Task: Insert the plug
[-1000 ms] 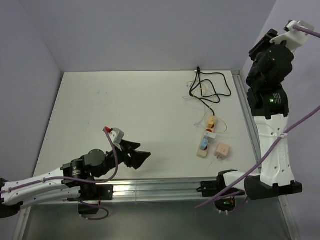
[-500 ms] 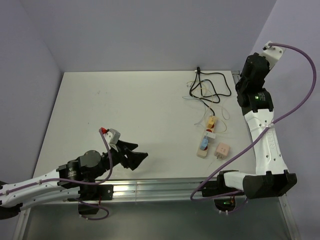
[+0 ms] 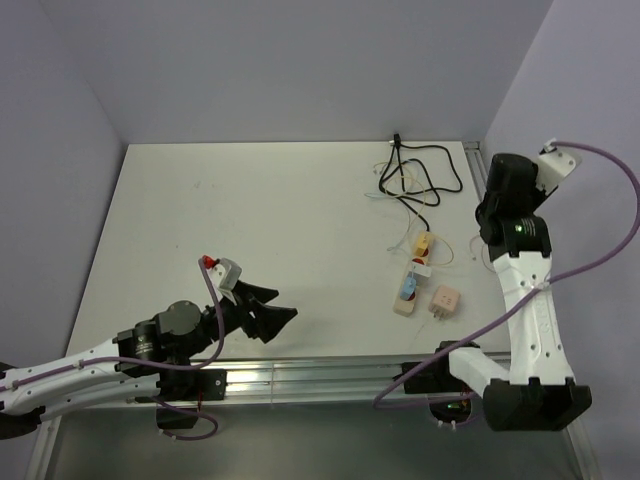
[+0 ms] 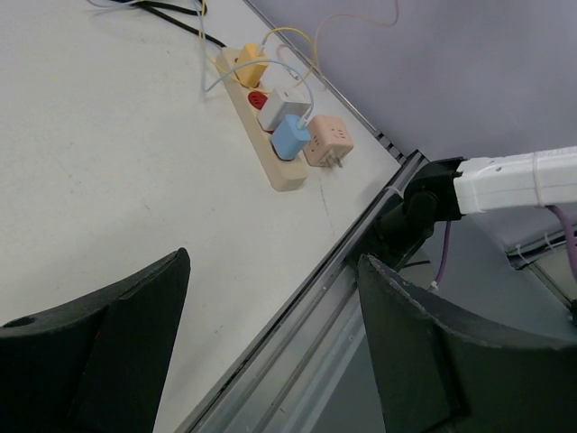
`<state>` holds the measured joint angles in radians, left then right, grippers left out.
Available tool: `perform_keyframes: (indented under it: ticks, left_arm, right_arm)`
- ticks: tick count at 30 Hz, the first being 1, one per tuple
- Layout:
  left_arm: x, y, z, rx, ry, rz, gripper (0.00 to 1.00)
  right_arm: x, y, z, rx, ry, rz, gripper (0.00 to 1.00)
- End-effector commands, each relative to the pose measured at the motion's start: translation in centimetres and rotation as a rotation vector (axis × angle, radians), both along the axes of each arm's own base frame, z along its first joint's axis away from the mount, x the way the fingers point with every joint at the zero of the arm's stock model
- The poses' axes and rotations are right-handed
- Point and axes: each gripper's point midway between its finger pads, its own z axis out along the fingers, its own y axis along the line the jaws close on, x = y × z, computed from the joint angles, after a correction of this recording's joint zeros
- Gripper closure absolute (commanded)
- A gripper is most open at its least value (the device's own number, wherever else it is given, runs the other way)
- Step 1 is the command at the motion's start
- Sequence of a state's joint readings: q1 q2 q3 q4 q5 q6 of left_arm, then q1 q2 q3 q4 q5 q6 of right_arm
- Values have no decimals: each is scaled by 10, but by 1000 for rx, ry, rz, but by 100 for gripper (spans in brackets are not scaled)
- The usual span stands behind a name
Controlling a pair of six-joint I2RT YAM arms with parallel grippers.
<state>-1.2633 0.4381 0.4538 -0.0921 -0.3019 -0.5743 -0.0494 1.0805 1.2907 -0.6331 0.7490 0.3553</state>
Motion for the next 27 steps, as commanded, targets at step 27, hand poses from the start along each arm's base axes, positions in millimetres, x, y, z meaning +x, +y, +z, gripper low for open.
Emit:
perform_keyframes:
  ticks: [27]
  left_arm:
    - [-33,-23,-4,-196,71,-190,20]
  right_arm:
    - [-124,105,-224,625,496,153,100]
